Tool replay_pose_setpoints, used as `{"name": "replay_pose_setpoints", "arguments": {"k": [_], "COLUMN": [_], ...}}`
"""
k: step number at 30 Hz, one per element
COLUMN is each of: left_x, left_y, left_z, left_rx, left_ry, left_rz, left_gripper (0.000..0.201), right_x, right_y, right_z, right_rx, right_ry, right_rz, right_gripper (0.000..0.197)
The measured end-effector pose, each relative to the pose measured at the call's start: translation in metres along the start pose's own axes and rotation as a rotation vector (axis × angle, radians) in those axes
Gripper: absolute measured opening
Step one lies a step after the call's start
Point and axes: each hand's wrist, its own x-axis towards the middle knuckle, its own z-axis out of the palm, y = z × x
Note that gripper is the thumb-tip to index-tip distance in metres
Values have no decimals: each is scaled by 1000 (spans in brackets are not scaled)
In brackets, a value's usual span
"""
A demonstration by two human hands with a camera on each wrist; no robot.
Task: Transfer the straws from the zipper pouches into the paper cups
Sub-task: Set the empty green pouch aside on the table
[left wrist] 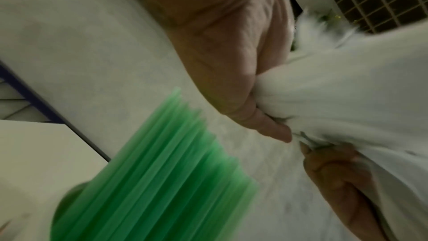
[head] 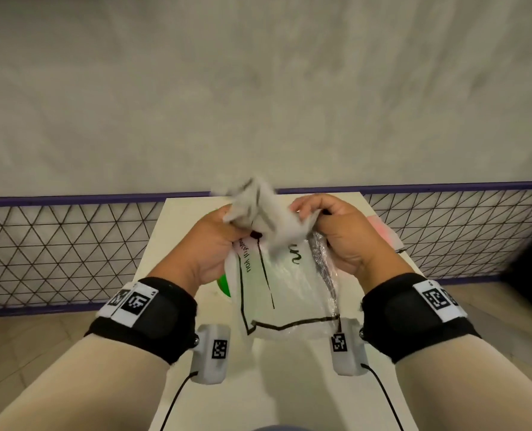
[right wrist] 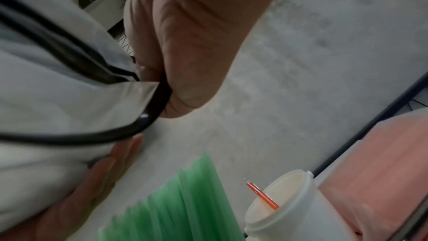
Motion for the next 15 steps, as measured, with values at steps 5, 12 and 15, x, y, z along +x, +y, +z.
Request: {"name": "replay_pose_setpoints", "arguments": {"k": [5, 12, 15], "left_x": [-4, -5, -4], "left_y": [3, 4, 4], "left_z": [-17, 6, 8], "left_rx": [-178, 226, 298], "left_ry": [-11, -36, 76], "left_rz": [-17, -73, 42], "left_gripper": [39, 34, 55], "right_x": [7, 11, 9], "right_y": [3, -8, -8], "right_z": [-6, 0, -1], "right_rx": [-66, -112, -102], "right_ry": [48, 116, 93], "right_rz": [-111, -207, -20], "right_gripper": [49, 20, 64]}}
